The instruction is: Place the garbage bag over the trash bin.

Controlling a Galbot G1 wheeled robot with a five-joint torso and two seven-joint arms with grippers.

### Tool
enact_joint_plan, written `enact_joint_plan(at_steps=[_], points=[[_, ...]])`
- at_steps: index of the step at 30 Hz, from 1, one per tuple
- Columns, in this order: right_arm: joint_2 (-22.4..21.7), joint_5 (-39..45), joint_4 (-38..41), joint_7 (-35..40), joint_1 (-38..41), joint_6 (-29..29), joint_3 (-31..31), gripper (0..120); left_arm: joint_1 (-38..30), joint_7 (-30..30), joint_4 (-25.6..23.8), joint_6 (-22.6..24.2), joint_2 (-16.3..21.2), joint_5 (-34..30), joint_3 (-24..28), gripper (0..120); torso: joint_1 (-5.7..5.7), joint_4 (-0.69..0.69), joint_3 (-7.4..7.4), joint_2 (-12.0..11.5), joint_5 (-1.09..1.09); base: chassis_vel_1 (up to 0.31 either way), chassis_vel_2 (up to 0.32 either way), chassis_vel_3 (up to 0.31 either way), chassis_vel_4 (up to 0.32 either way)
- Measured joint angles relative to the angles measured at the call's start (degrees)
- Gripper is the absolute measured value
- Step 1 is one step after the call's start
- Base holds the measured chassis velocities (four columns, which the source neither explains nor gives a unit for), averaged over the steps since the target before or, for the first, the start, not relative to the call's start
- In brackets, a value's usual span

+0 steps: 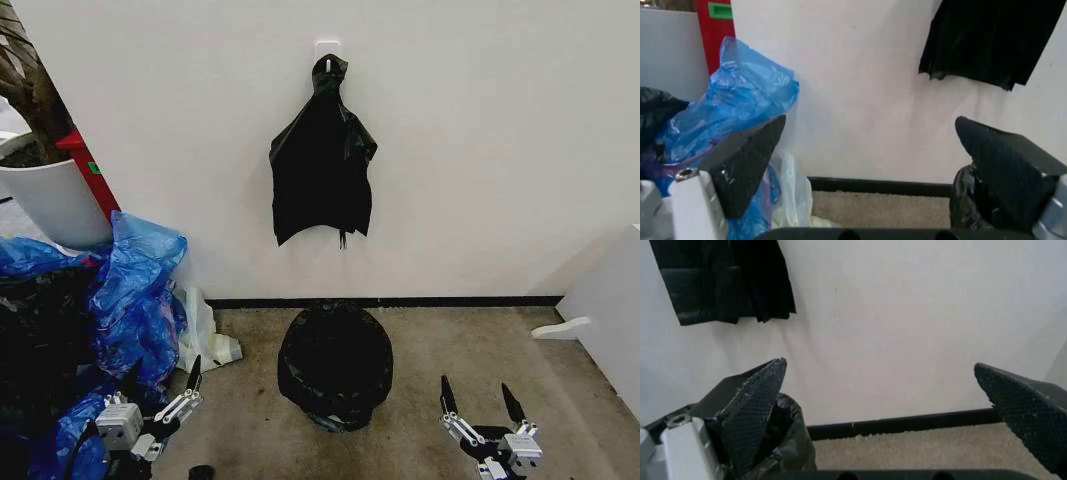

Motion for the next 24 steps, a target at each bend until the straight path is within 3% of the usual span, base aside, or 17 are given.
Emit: enact_joint_plan(at_steps=[24], points=[[-0.02,-0.08,-0.02,0.08,0.05,-0.13,-0.03,100,-0.02,0.1,0.12,-0.01,0.03,-0.05,0.01,100,0.01,0.0,0.0,0.0,0.0,0.0,0.0,0.0,0.0]])
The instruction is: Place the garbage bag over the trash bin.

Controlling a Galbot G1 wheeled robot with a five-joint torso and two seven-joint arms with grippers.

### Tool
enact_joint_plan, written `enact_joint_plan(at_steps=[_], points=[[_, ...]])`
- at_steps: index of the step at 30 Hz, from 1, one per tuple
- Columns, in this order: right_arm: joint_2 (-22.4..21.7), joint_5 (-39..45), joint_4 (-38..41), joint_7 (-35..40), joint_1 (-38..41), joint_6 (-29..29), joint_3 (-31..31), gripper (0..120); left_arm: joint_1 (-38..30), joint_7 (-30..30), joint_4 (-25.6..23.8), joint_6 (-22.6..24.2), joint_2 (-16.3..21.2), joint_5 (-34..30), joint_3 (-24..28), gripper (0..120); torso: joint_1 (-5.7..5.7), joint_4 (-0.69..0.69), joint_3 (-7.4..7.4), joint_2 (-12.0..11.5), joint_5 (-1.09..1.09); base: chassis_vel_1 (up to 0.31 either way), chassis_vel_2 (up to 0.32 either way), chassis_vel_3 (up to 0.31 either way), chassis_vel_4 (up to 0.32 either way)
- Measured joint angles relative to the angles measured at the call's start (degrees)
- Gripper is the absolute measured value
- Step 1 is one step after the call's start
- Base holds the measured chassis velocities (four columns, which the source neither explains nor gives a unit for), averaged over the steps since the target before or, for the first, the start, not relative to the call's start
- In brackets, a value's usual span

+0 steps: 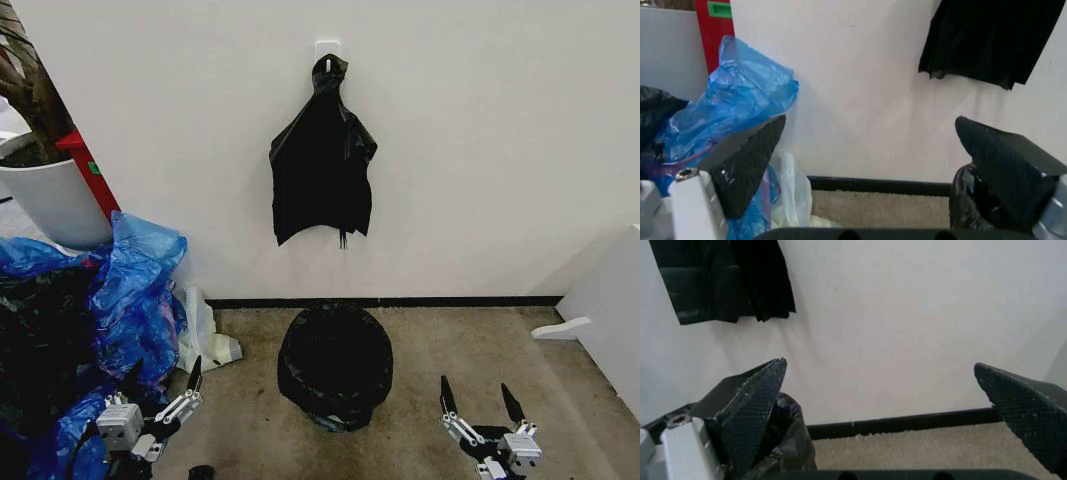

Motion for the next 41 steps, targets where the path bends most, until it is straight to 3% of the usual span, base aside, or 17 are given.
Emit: enact_joint_plan(at_steps=[41], points=[[-0.01,-0.01,0.01,0.02,0.01,-0.03,0.0,100,0.0,0.06,0.02,-0.07,0.0,-0.03,0.0,100,0.0,0.0,0.0,0.01,0.0,0.0,0.0,0.0,0.0]])
